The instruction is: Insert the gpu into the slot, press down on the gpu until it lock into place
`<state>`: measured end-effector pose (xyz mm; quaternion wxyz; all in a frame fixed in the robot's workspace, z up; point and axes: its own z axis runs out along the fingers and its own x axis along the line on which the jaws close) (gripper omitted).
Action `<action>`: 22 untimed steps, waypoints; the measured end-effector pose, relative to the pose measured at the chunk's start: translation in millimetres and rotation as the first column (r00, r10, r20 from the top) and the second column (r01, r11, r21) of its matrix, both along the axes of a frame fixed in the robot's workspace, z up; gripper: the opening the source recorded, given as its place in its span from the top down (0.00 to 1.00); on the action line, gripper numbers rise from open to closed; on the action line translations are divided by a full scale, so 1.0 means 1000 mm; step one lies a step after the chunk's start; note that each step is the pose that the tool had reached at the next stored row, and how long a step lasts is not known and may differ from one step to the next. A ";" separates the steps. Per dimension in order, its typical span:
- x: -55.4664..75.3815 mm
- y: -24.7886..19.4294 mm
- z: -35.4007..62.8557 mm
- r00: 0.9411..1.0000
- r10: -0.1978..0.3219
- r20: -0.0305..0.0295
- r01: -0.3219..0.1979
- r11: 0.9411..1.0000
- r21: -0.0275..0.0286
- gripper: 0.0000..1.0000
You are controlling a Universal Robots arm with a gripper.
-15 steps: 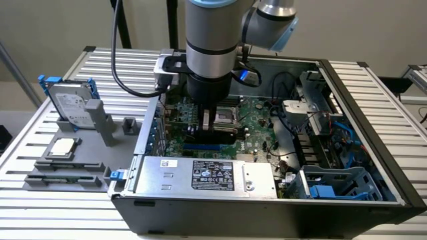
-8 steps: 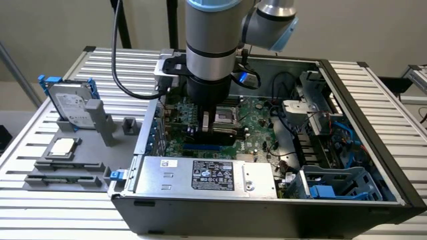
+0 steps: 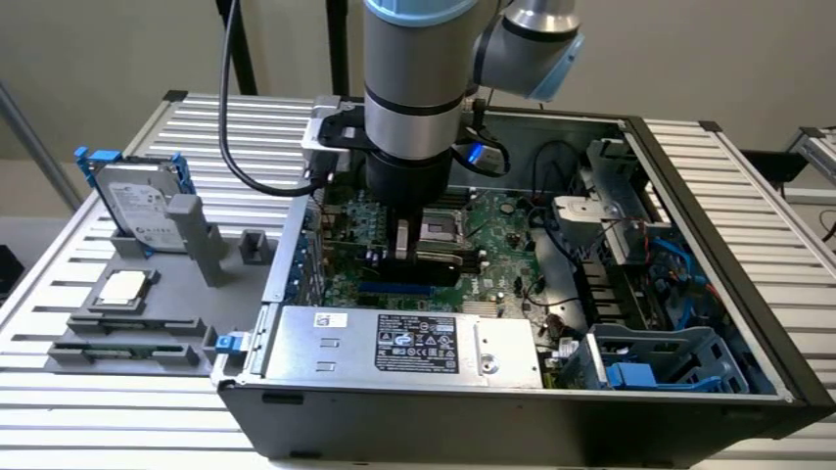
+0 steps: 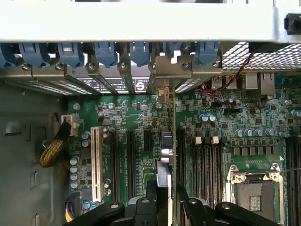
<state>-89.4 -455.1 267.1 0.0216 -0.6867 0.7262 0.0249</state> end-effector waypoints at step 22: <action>-0.001 0.0001 -0.0013 1.000 0.014 0.000 -0.014 1.000 -0.002 0.74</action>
